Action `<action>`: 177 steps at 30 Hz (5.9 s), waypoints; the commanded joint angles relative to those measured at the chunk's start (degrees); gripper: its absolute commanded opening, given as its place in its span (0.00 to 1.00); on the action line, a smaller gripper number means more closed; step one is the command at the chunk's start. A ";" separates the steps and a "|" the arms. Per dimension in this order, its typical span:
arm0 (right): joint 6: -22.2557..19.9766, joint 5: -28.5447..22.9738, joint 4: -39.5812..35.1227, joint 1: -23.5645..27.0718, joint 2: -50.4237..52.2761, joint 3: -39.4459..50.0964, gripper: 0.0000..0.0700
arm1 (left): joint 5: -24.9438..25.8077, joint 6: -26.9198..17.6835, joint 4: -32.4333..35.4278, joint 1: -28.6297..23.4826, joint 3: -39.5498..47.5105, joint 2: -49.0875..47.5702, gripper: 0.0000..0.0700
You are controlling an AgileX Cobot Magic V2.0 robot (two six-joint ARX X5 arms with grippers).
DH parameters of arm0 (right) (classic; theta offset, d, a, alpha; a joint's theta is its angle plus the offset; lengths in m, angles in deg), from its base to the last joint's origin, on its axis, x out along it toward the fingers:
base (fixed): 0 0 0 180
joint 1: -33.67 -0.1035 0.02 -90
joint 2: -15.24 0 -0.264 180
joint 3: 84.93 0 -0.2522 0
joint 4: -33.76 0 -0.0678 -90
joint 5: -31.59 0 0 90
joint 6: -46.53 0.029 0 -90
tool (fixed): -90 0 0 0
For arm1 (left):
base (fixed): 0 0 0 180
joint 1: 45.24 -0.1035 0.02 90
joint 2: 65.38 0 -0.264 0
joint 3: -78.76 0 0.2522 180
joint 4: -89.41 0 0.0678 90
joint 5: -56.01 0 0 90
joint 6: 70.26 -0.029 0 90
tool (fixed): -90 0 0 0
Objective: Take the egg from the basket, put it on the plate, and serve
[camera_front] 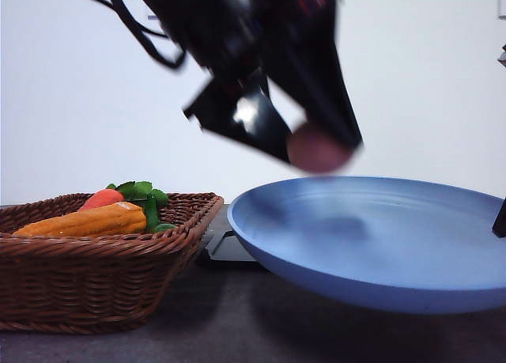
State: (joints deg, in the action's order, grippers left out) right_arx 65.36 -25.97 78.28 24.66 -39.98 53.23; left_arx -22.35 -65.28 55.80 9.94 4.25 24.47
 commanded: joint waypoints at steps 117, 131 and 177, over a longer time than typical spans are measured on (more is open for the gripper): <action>-15.22 -31.15 -9.00 -14.92 1.54 -15.22 0.00 | -24.89 2.95 -4.79 -27.56 20.51 -44.60 0.00; -14.41 -31.14 -24.78 -15.49 14.43 -0.85 0.00 | -19.59 6.87 0.67 -27.36 30.05 -57.32 0.00; -14.40 -31.08 -24.80 -15.50 14.58 -0.85 0.00 | -19.72 -0.43 4.93 -50.40 57.39 -89.69 0.00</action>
State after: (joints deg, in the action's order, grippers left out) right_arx 50.85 -56.94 54.09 9.35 -25.14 52.86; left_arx -42.15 -64.99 59.76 -40.37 61.18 -65.13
